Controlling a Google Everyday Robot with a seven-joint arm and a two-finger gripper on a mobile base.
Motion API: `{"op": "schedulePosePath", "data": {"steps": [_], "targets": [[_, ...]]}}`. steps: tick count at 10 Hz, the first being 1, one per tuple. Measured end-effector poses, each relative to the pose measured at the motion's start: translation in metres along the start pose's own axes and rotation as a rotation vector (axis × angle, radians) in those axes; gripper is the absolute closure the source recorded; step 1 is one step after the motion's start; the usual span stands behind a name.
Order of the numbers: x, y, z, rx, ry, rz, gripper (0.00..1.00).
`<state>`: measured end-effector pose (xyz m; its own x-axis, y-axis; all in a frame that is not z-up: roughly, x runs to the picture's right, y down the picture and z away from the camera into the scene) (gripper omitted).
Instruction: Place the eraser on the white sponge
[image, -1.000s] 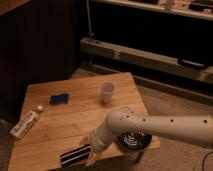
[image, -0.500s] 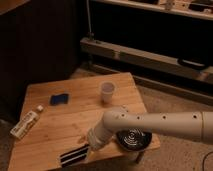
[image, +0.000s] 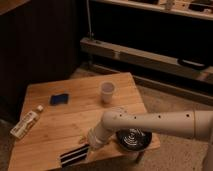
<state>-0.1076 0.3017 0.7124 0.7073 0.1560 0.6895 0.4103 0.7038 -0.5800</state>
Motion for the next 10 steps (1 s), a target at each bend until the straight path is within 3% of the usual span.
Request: {"op": "schedulePosePath", "data": {"steps": [10], "targets": [[0.008,-0.011,0.024,-0.051,-0.049,-0.002,0.36]]}}
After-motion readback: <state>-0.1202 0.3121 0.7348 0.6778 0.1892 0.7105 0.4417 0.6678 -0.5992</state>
